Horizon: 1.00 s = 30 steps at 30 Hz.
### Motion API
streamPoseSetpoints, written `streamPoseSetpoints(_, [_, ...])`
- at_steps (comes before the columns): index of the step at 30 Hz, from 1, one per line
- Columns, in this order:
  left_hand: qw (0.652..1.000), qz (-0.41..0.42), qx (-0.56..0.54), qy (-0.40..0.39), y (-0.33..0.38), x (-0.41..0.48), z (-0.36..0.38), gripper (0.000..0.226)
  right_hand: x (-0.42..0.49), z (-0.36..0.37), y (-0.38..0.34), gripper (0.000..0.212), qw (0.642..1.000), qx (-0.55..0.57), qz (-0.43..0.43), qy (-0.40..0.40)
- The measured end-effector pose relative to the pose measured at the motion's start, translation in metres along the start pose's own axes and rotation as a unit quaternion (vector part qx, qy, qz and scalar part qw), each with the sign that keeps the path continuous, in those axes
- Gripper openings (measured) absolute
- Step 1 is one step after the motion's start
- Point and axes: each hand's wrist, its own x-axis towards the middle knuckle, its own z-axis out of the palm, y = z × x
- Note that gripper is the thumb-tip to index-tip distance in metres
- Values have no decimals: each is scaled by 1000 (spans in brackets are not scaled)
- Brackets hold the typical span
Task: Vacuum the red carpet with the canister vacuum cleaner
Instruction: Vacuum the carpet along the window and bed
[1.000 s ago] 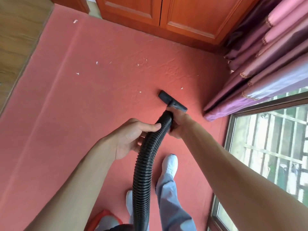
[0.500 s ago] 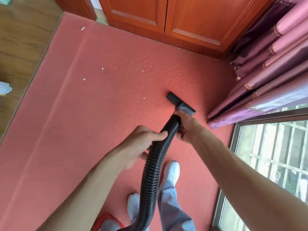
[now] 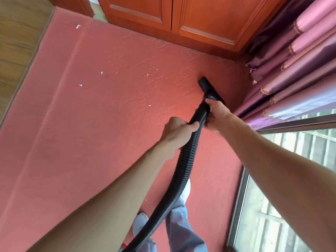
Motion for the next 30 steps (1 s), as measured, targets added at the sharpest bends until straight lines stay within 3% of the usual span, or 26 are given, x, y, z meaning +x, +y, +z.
streamPoseSetpoints(2, [1000, 2, 5, 6, 8, 13, 13, 37, 5, -12, -15, 36, 1000, -19, -5, -3])
streamPoseSetpoints(6, [1000, -7, -9, 5, 22, 35, 37, 42, 28, -27, -35, 41, 999, -53, -5, 3])
streamPoseSetpoints(12, [1000, 12, -10, -17, 52, 62, 50, 40, 42, -41, -65, 43, 998, 30, -45, -17])
streamPoseSetpoints(20, [991, -59, -63, -99, 22, 25, -3, 40, 0, -19, 6, 29, 984, 115, 0, -133])
streamPoseSetpoints(30, [974, -79, -91, -190, 24, -10, -83, 30, -23, 35, 26, 25, 995, 95, 18, -9])
